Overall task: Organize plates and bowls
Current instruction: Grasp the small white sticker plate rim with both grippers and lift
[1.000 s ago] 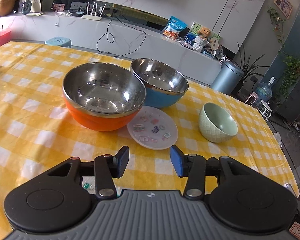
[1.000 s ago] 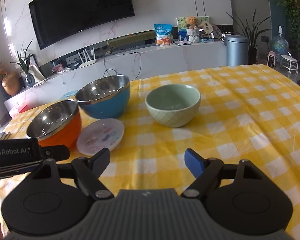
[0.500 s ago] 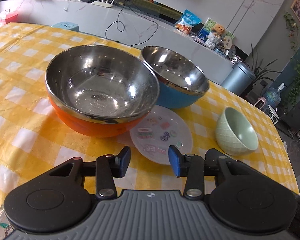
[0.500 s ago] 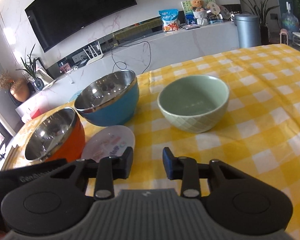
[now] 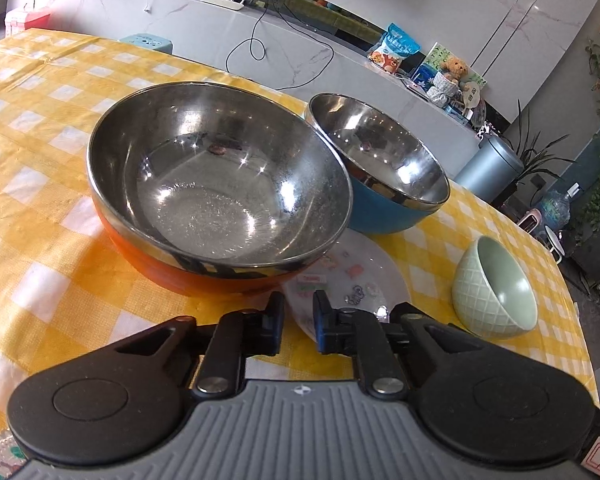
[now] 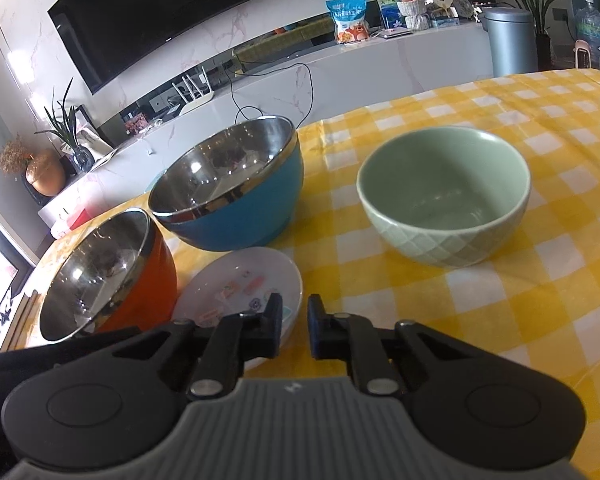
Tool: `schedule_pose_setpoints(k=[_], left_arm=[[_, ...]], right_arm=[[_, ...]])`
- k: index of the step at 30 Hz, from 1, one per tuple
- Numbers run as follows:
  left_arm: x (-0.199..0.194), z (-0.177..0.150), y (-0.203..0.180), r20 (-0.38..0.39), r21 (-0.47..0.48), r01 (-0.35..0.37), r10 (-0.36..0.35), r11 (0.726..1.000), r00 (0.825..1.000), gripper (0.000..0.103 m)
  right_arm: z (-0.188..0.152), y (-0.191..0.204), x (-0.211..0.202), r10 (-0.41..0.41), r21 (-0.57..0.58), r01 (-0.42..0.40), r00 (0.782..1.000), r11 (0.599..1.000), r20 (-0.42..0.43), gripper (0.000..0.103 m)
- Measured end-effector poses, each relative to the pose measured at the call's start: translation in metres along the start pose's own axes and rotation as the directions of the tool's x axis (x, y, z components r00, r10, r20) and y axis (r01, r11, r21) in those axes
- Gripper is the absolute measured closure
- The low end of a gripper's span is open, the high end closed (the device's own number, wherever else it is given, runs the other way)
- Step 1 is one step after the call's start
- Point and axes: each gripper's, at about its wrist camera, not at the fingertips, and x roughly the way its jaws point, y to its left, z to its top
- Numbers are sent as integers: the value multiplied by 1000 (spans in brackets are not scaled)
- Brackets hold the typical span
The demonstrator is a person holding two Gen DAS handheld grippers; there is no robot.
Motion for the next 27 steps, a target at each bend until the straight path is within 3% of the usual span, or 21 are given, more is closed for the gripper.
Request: schedule_pose_setpoints(k=[8,17,22,27], left_arm=[[-17,-5,-3,4,21,26,-26,999,1000,93],[-61,-27,-10,-19,52,58,-57,997,998,94],[-96,-39,-6,-8,73,51,-51,996,999,94],[-130,-50,14,2,34,33,-33,999,999,94]], right_arm=[[-5,0,-18,-18,2,18,1000,1000,14,98],[-24,1,-74,-36,16,36,999,999,29,99],[-42,13,-109,-17,-1,17,999,1000,36,98],[-61,30,-132,35,-11,-35,999,999,20,98]])
